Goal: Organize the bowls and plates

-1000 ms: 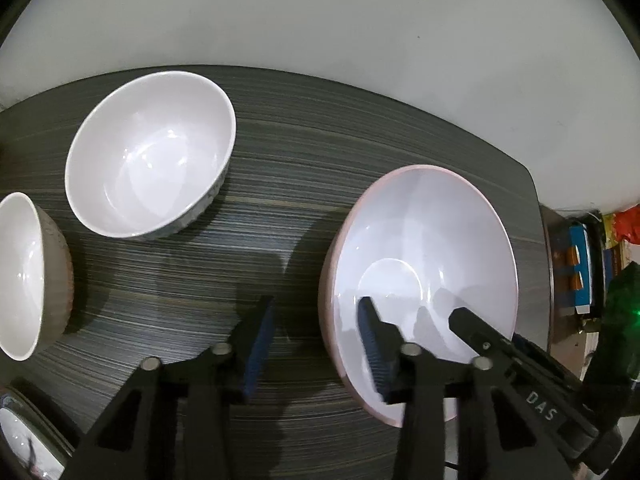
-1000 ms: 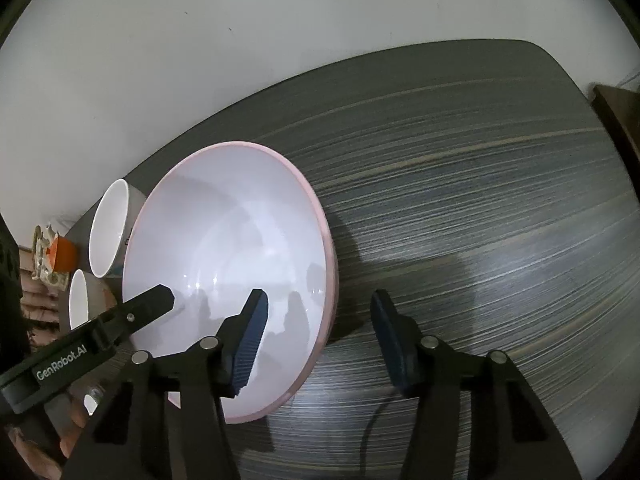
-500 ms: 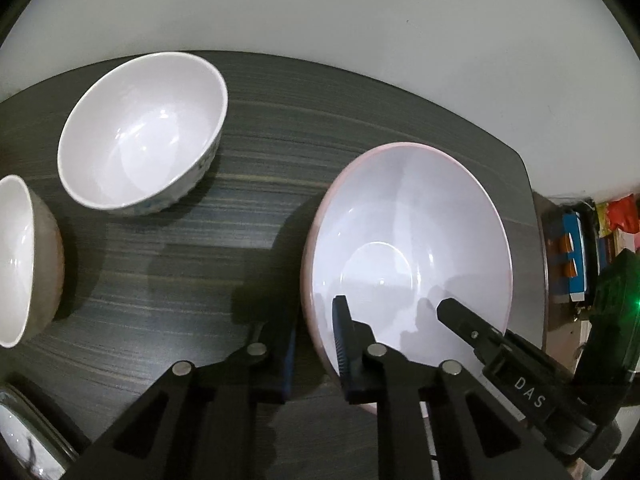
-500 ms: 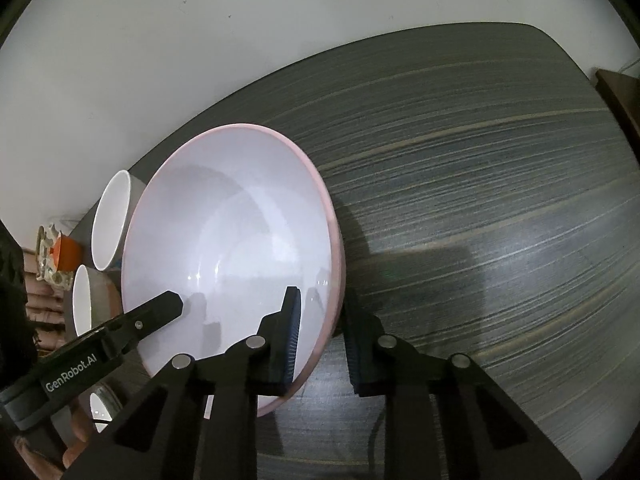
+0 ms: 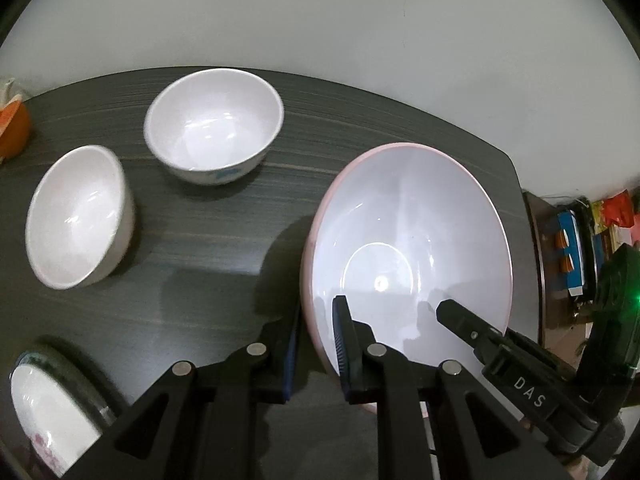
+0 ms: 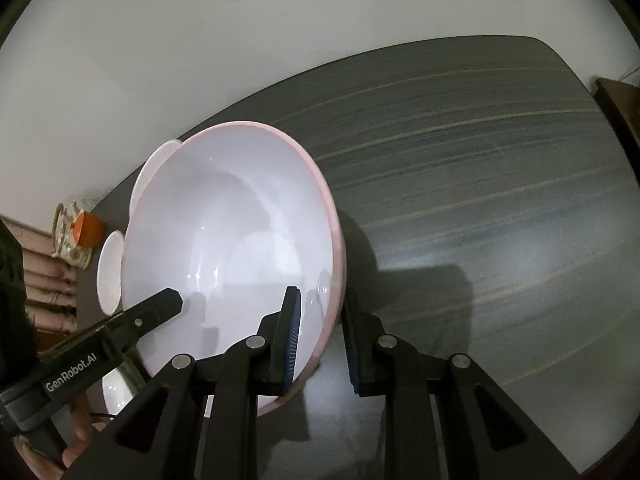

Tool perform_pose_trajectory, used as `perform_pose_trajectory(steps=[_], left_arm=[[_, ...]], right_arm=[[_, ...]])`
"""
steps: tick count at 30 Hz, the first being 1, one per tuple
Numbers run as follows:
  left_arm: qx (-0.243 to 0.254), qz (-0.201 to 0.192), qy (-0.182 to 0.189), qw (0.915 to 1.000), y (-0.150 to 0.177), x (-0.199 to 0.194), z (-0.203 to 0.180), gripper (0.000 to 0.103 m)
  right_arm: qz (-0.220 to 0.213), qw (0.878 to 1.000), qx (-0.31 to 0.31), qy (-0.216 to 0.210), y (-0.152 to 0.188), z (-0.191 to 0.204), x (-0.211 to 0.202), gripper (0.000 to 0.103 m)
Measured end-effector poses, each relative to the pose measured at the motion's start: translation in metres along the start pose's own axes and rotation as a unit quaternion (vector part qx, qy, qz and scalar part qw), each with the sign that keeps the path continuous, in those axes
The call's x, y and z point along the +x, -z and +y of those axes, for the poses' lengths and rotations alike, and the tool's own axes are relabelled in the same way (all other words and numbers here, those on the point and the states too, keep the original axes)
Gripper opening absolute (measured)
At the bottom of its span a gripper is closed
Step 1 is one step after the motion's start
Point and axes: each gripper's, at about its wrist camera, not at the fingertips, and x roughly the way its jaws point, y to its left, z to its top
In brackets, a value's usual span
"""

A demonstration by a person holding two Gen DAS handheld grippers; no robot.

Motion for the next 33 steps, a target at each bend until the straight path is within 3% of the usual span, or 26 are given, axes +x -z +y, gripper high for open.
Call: perform_pose_trajectory(steps=[16,26,33], left_arm=[[-0.021,-0.008,-0.015,0.9996,0.091,-0.066,0.045,0.016],[-0.030,0.004,-0.023,0.9993,0.139,-0.067,0.061,0.016],[-0.042,0.015,-0.020,0.9988,0.155,-0.056,0.074,0.016]], right_arm=[[0.006,0.999,-0.030,-0.015,0.096,0.049,-0.037,0.020],[0.028,0.999,-0.036,-0.019,0.153,0.070,-0.028,0.021],[0.048,0.998,-0.036,-0.012,0.180,0.070,-0.017,0.021]])
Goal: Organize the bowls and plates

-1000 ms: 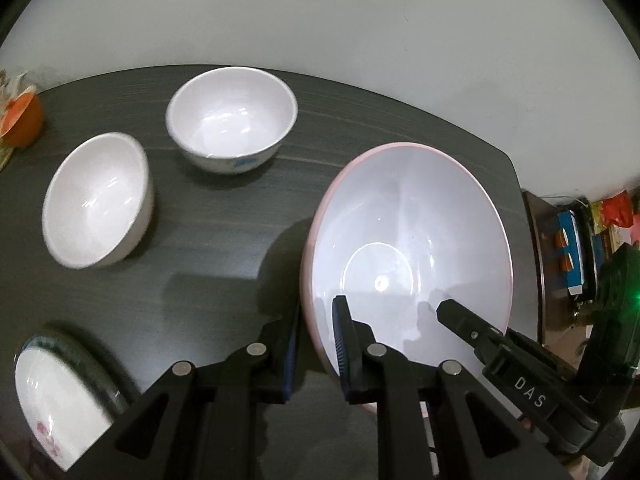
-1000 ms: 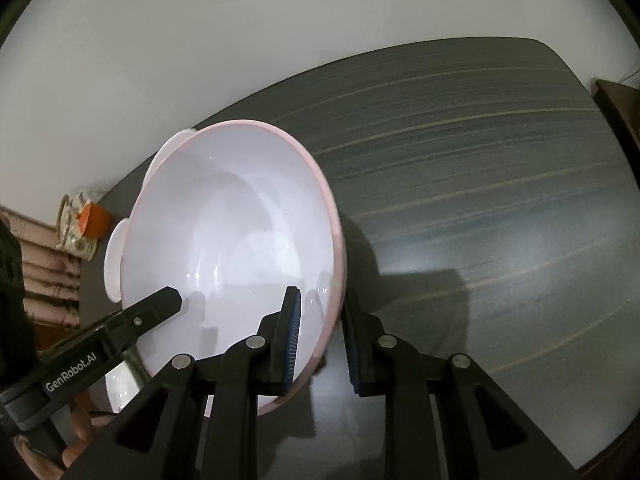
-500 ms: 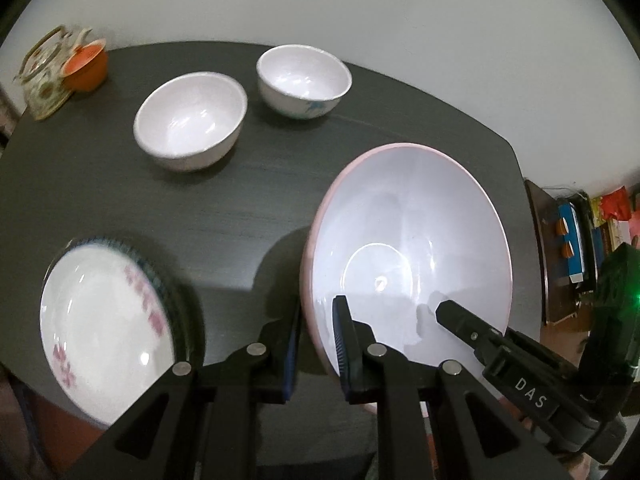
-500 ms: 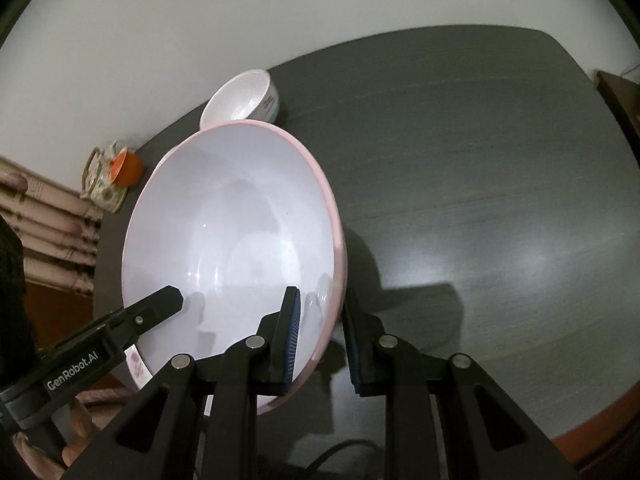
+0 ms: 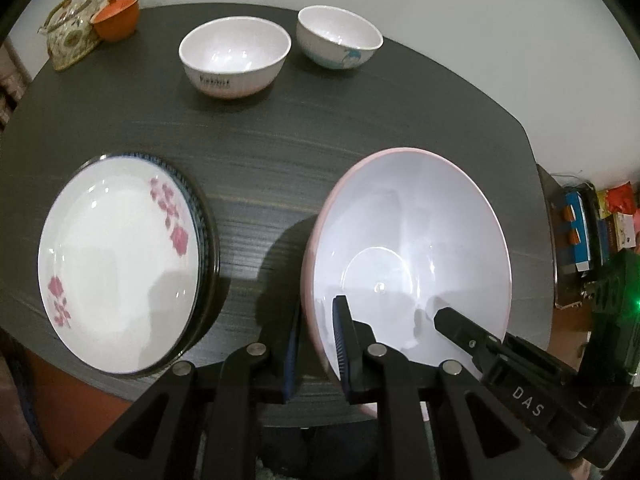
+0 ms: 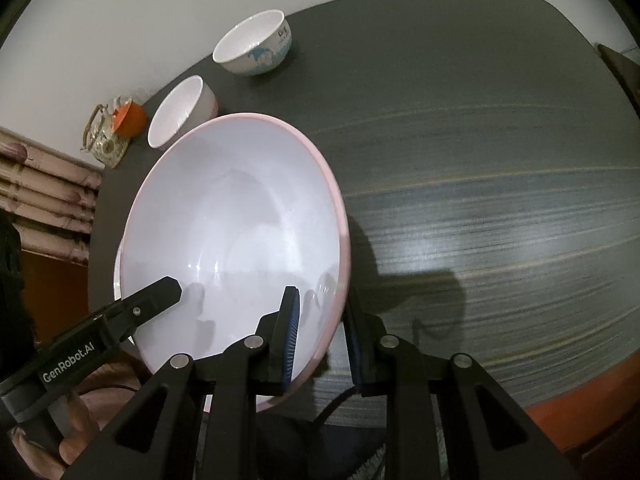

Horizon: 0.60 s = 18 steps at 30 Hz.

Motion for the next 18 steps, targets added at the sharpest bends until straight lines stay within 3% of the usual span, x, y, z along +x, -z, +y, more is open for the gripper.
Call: perform_pose_trajectory(steps=[18], left_arm=[[-0.005,0.015,-0.006,0.9999,0.009,0.021,0.002,0.016]], right_arm=[[0.014,1.000,0.001,0.014,0.016,0.000,0.015,0.022]])
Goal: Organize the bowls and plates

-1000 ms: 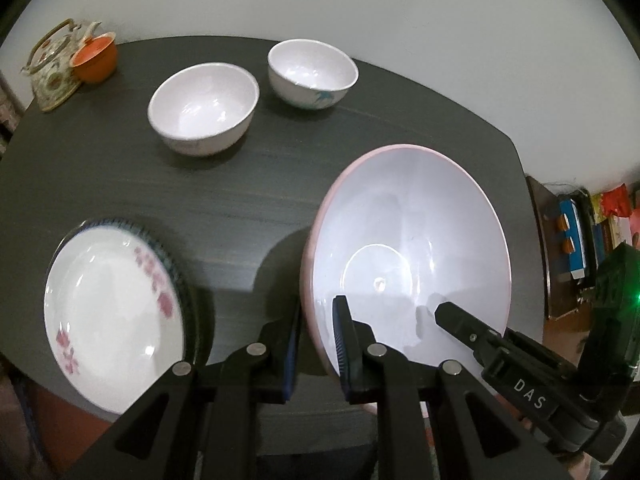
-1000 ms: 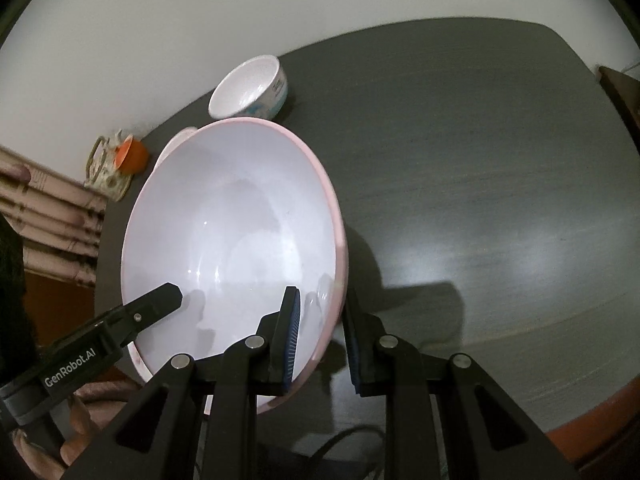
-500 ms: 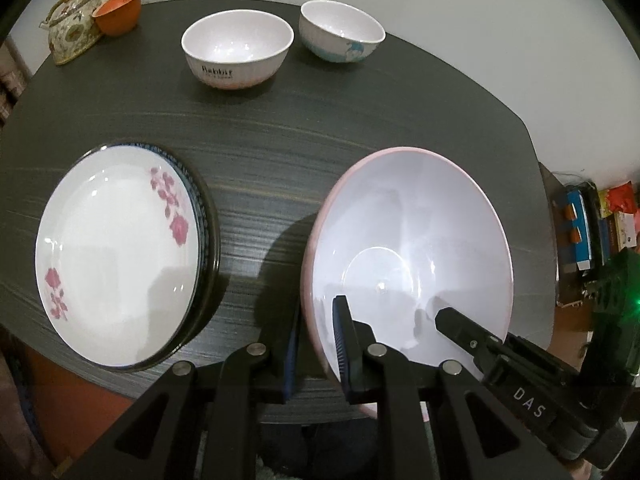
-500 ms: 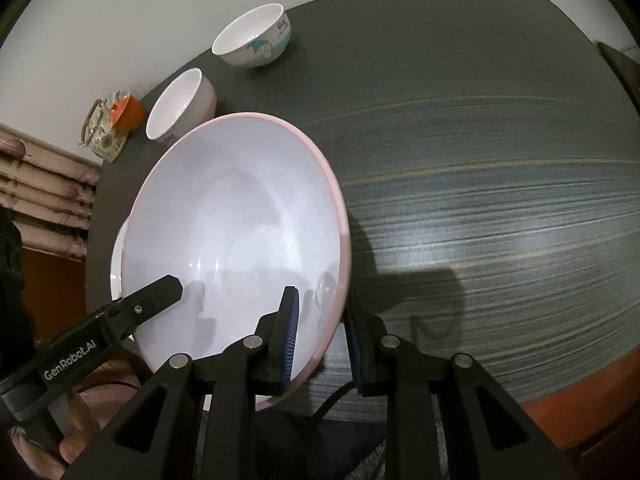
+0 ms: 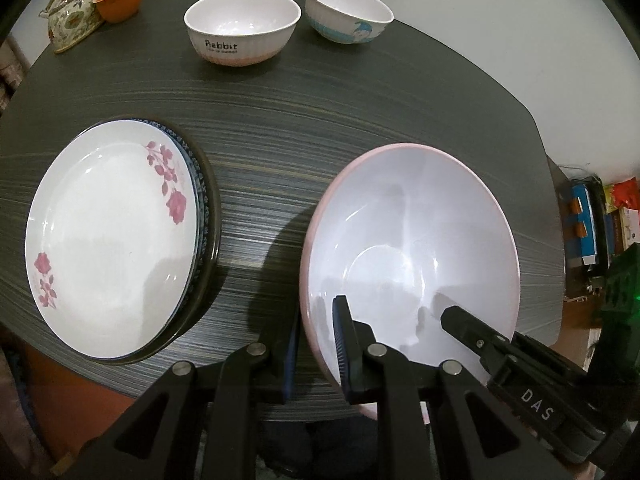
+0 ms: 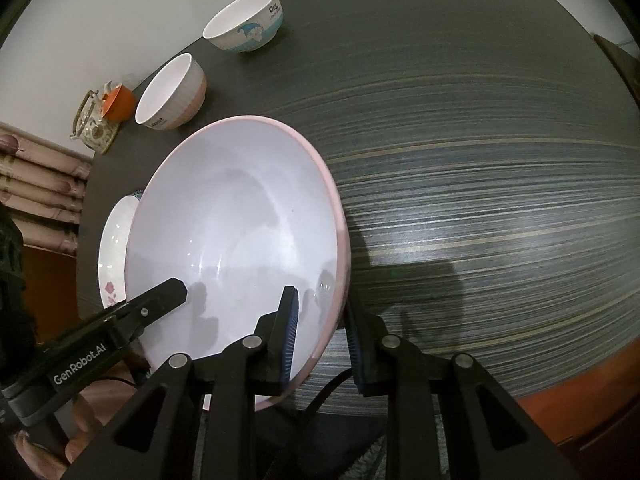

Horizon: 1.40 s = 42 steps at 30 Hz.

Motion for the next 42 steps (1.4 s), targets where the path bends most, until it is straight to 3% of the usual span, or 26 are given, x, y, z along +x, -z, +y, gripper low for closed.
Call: perform_pose_trajectory(steps=[36,42], left_arm=[[-0.005,0.009,-0.003,0.9999,-0.003,0.016,0.005,0.016],[-0.007,0.008,0.003,0.9999,-0.004,0.015,0.008,0.016]], right_arm=[[0.007,1.000,0.012,-0.001,0.009,-0.007,0.005,0.026],[0.003,1.000,0.013,-0.001,0.009,-0.005,0.005,0.032]])
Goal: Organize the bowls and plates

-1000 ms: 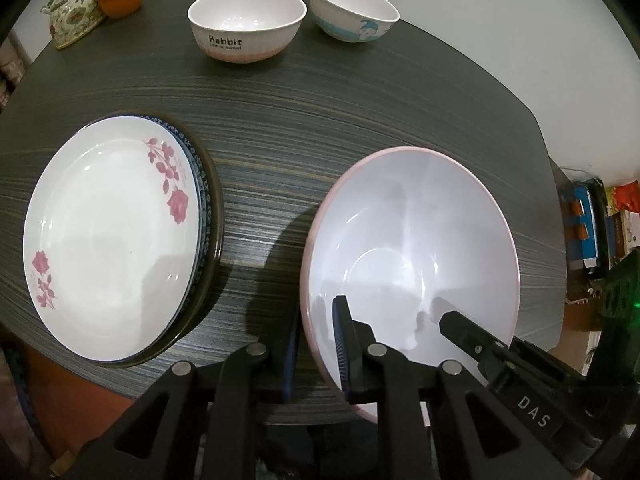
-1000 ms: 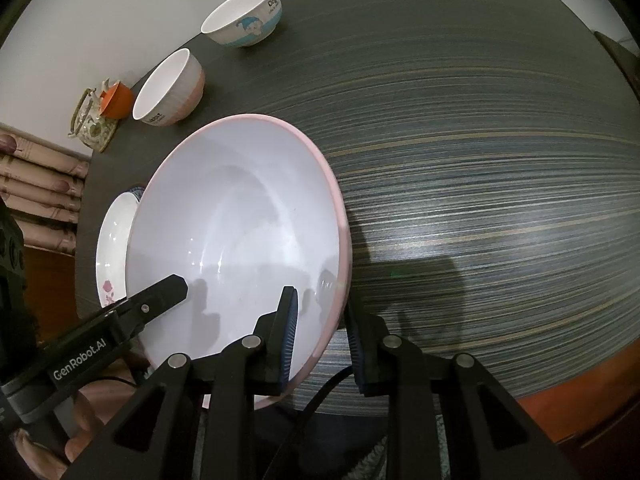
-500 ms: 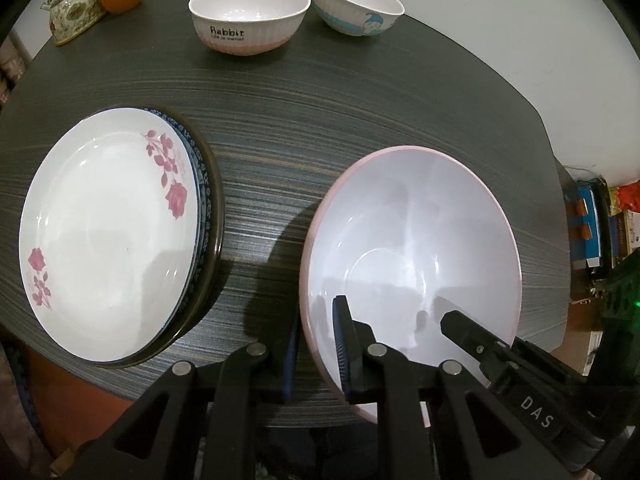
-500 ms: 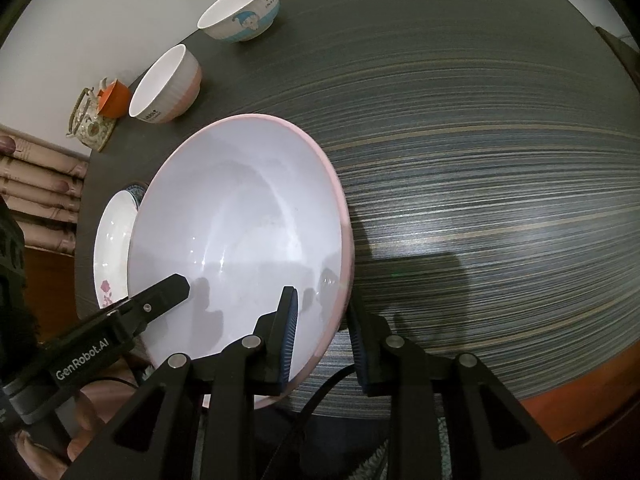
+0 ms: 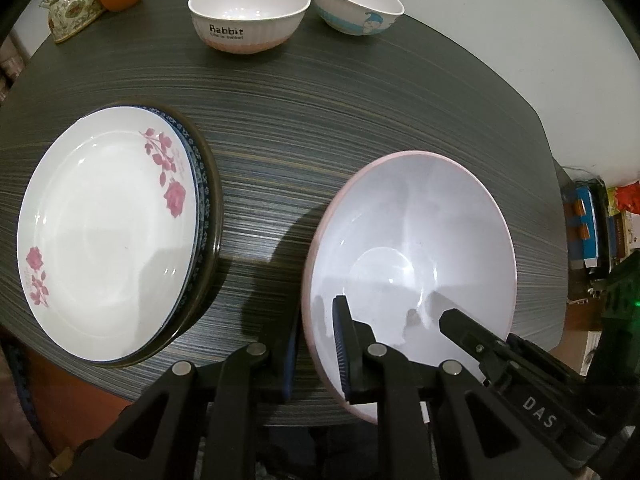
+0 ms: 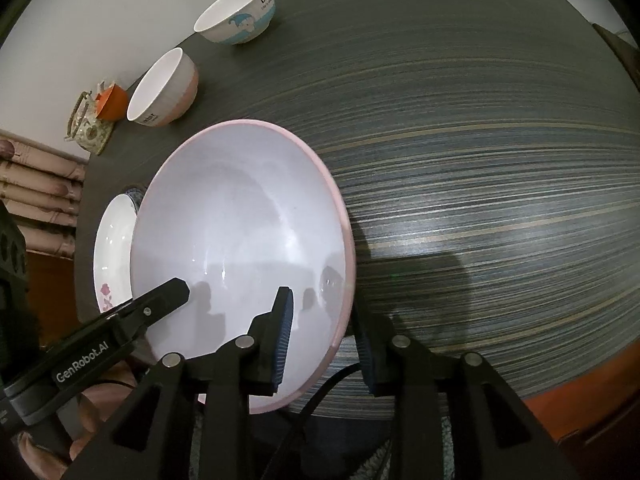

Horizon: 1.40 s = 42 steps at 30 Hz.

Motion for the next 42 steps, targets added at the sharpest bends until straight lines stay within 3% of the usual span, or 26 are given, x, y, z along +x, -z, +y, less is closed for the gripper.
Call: perform_pose_trajectory(steps=[4,12,20,23,27,32,37,42], left_arm=[[-0.001,-0.002,0.002,1.0000,0.001,-0.002,0.001,0.016],[-0.009,-0.010,0.006,0.9999,-0.002,-0.008,0.014,0.020],[-0.014,-0.009,0.012,0.9998,-0.005,-0.012,0.018,0.027],[-0.014,-0.010,0.013,0.9998,-0.007,-0.012,0.019,0.027],[-0.015,-0.017,0.015,0.9996,-0.008,-0.019,0.022,0.035],[-0.023,-0.025,0.021,0.9992,-0.012,-0.028,0.029,0.036],[-0.027,-0.042,0.027,0.9984,-0.020,-0.042,0.041,0.045],[-0.037,-0.057,0.023,0.9974,-0.030,-0.054,0.052,0.047]], right_arm=[[-0.009,1.000,-0.003,0.001,0.000,0.002,-0.002,0.040],[-0.014,1.000,0.000,-0.004,-0.002,0.003,-0.003,0.043],[-0.036,0.999,0.008,-0.008,-0.010,-0.001,-0.016,0.054],[-0.046,0.999,0.008,-0.004,-0.013,-0.001,-0.022,0.056],[-0.053,0.999,0.010,-0.003,-0.018,-0.003,-0.028,0.056],[-0.064,0.998,0.003,0.002,-0.024,-0.001,-0.034,0.057],[-0.080,0.996,-0.026,-0.002,-0.038,0.007,-0.048,0.057],[-0.099,0.994,-0.049,0.001,-0.057,0.018,-0.063,0.061]])
